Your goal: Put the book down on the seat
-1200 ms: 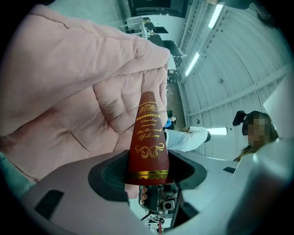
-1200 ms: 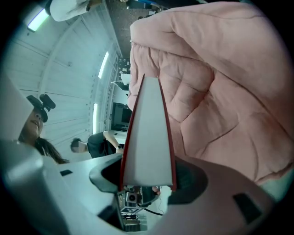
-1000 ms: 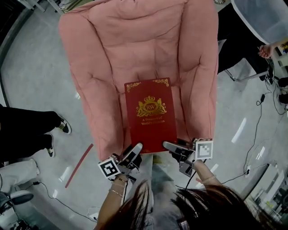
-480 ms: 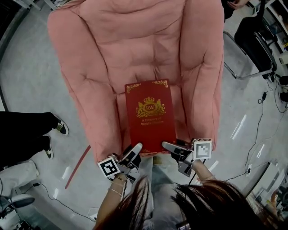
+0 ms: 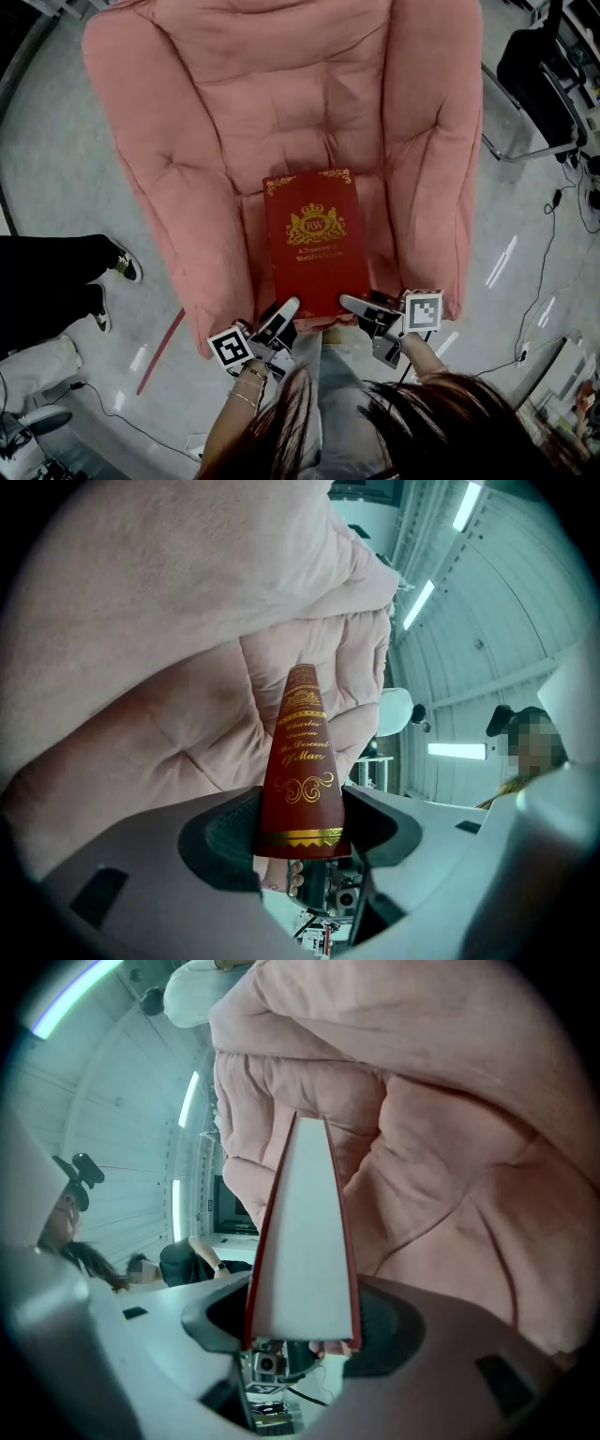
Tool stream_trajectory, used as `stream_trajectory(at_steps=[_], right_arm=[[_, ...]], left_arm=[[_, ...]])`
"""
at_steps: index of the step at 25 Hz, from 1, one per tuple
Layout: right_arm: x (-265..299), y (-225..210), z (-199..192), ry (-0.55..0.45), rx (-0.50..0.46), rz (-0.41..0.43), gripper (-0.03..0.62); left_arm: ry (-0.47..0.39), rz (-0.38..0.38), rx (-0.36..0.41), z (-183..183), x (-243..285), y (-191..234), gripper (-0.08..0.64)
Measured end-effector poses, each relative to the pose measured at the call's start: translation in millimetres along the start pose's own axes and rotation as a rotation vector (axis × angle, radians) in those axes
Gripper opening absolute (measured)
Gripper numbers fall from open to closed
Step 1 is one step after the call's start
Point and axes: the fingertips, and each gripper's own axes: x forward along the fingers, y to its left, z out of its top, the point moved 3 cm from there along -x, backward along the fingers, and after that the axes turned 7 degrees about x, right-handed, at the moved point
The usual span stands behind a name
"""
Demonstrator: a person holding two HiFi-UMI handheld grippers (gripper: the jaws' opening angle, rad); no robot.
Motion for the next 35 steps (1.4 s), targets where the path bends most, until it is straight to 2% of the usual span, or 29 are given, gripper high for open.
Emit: stream_trajectory(at_steps=[8, 14, 19, 35], right_arm=[[6.6, -21.0, 2.5, 0.003, 0.024, 0.002, 0.259], [10.0, -33.7, 6.1, 0.016, 0.000, -0.030, 0.261], [9.2, -40.6, 6.2, 0.013, 0.022, -0.039, 0.262], [9.7, -49.8, 10.0, -0.007, 0.009, -0.045, 0.276]], left_arm=[[-0.004, 0.025, 0.010, 1.7, 3.7, 17.3, 0.259], [0.000, 0.071, 0.001, 1.4, 3.2, 28.5, 0.259], [0.008, 0.095, -0.010, -0.3, 5.1, 33.3, 0.259], [0.031, 0.174, -0.098, -9.1, 9.8, 40.8, 0.264]])
